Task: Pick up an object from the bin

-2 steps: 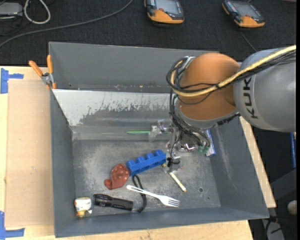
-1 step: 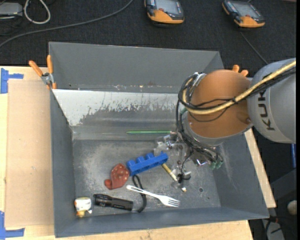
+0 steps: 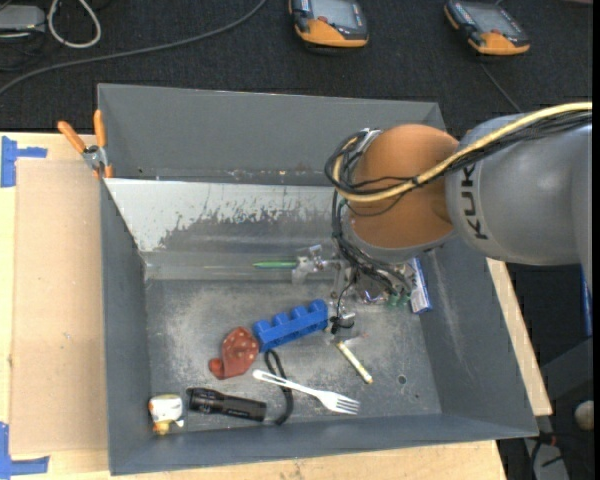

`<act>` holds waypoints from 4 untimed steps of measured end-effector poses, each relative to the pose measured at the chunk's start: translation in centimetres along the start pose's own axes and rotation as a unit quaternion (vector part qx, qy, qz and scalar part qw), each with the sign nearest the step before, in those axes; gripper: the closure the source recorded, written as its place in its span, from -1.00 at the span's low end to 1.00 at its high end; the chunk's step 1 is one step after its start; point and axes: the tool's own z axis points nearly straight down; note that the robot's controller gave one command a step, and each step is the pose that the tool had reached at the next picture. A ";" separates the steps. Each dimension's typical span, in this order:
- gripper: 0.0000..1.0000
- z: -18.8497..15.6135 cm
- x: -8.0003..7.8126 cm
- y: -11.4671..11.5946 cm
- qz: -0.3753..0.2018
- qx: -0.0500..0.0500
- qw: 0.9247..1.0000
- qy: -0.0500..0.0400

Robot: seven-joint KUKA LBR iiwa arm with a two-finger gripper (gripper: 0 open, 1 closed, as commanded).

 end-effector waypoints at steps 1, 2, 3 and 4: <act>-1.00 2.7 -1.0 2.5 -0.057 -0.001 0.998 0.003; 1.00 5.9 -3.4 -1.2 0.042 0.000 0.999 0.001; 1.00 5.9 -3.4 -1.2 0.043 0.000 0.999 0.001; 1.00 -1.9 -2.1 1.0 0.040 0.000 0.999 0.003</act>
Offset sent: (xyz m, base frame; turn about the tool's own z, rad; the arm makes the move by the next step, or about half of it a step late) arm 0.0357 -0.0020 -0.0586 0.0820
